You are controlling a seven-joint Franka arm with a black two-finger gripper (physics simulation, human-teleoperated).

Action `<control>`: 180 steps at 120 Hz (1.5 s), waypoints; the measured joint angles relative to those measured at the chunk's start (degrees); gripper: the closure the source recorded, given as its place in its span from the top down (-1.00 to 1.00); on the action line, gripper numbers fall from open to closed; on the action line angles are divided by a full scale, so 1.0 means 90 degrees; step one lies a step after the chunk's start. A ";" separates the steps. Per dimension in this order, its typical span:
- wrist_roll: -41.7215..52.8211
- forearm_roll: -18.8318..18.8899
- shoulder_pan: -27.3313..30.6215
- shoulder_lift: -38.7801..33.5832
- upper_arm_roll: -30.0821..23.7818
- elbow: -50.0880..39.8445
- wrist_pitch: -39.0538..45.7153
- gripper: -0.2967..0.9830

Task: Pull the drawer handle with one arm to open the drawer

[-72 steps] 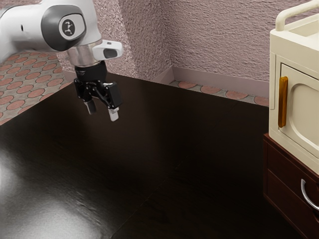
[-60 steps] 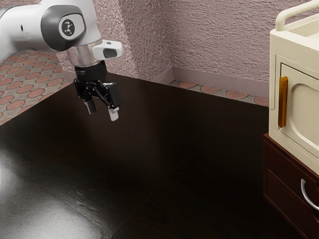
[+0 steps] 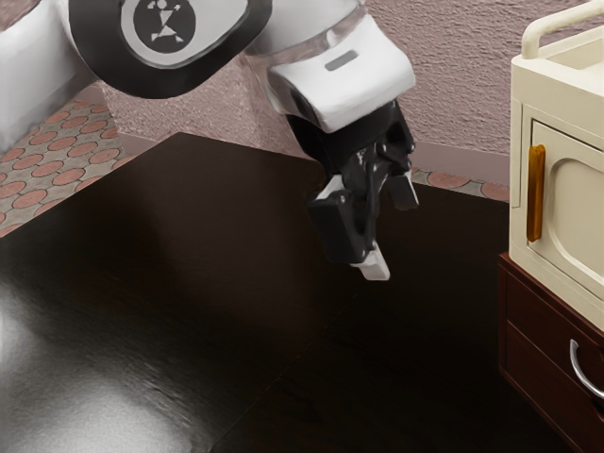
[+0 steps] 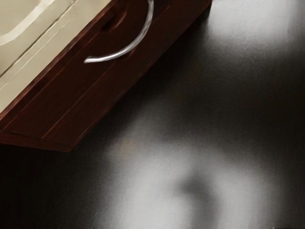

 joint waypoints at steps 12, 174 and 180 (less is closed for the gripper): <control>0.0970 0.0006 -0.0237 0.0067 -0.0074 -0.0156 0.0047 0.53; 0.5462 0.0459 -0.1077 -0.0472 -0.0116 -0.3876 0.4527 0.54; 0.5505 0.0426 -0.1057 -0.0414 -0.0116 -0.3863 0.4600 0.54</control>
